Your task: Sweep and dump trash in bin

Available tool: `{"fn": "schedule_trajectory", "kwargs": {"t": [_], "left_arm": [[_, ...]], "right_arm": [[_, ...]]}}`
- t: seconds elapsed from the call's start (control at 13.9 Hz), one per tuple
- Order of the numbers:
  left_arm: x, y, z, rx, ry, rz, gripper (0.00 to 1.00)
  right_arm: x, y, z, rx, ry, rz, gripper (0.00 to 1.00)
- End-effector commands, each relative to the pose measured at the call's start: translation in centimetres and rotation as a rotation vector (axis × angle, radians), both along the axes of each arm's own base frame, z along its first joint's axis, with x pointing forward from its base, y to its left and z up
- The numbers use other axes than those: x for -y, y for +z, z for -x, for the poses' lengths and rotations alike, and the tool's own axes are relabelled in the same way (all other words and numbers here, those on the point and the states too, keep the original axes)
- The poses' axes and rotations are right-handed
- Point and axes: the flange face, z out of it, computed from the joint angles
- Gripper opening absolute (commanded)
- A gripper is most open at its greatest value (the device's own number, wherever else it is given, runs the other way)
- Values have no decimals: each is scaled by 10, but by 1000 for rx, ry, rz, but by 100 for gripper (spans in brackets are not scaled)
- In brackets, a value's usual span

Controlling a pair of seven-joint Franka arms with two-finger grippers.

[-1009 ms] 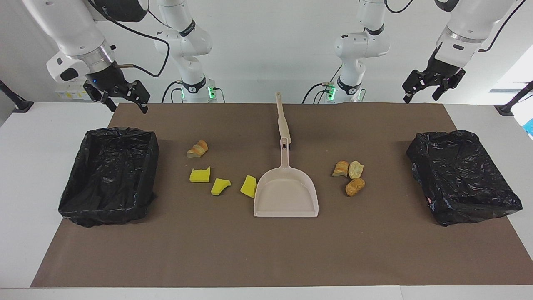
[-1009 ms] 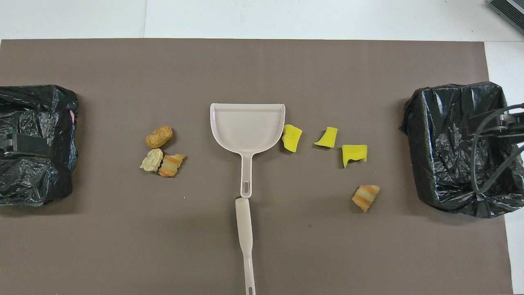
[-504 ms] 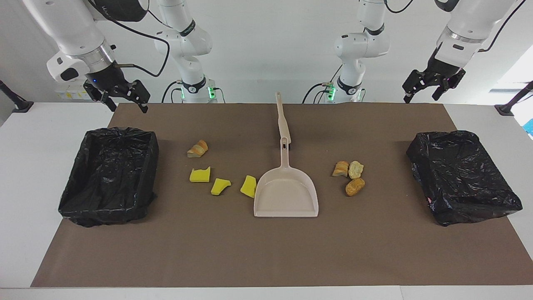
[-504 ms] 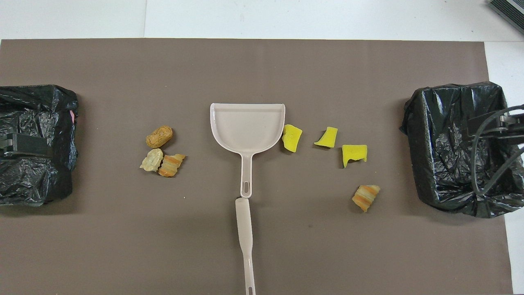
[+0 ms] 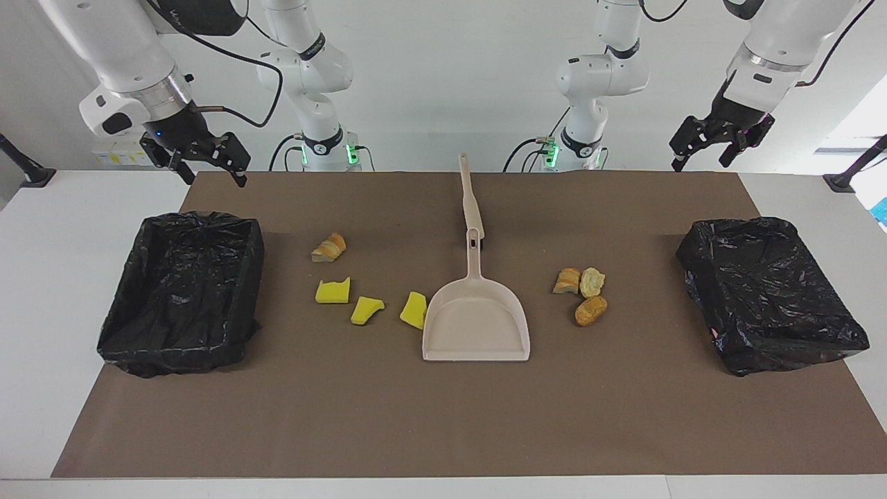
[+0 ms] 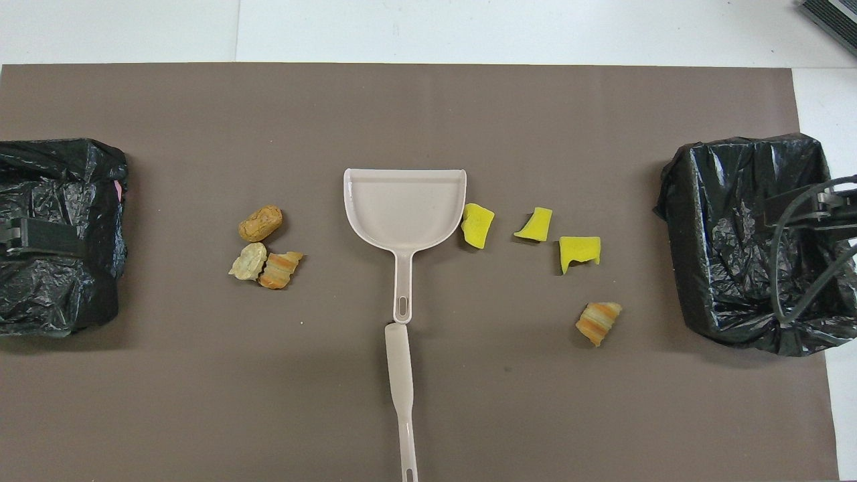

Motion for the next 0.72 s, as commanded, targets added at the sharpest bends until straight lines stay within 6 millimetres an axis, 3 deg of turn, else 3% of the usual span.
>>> {"fn": "schedule_trajectory", "kwargs": {"t": [0.0, 0.65], "left_arm": [[-1, 2, 1, -8, -7, 4, 100], [-1, 2, 1, -8, -7, 4, 100]], "right_arm": [[2, 0, 9, -1, 22, -17, 100], [2, -2, 12, -6, 22, -18, 100]]}}
